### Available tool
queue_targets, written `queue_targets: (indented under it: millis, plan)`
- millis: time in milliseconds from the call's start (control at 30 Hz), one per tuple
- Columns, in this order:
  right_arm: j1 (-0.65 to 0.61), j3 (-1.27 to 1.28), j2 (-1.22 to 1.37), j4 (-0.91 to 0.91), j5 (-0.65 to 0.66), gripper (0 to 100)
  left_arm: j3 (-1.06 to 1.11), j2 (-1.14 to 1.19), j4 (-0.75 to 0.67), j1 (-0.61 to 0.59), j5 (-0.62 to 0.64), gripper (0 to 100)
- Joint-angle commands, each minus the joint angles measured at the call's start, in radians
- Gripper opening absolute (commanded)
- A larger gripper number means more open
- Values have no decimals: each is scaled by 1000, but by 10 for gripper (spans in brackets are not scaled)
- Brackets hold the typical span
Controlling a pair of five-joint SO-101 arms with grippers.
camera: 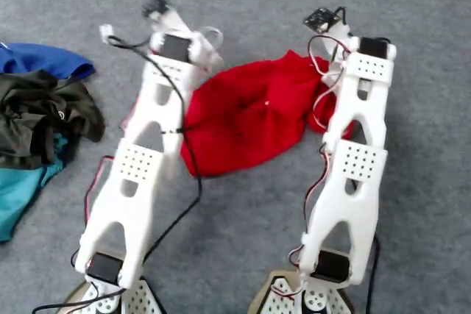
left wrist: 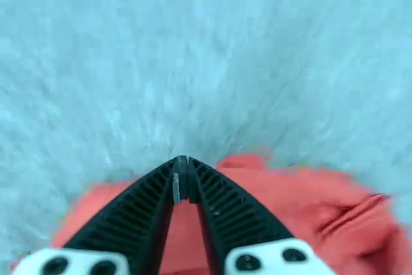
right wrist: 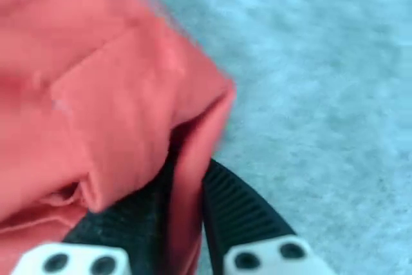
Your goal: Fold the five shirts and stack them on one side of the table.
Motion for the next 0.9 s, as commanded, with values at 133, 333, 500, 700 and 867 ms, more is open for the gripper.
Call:
queue_targets:
  millis: [133, 333, 500, 700, 867]
  plan:
    - [-150, -236, -10, 239, -51, 9, -25, -271, 43, -126, -6, 19]
    - [-81, -433, 99, 245, -51, 9, -20, -222, 58, -98, -5, 19]
    - [41, -456, 142, 163, 5, 78, -20, -88, 54, 3, -2, 19]
    - [125, -461, 151, 89, -40, 345, -25, 67, 52, 137, -5, 19]
    - [211, -469, 139, 28, -115, 426, -20, 150, -17, 135, -8, 19]
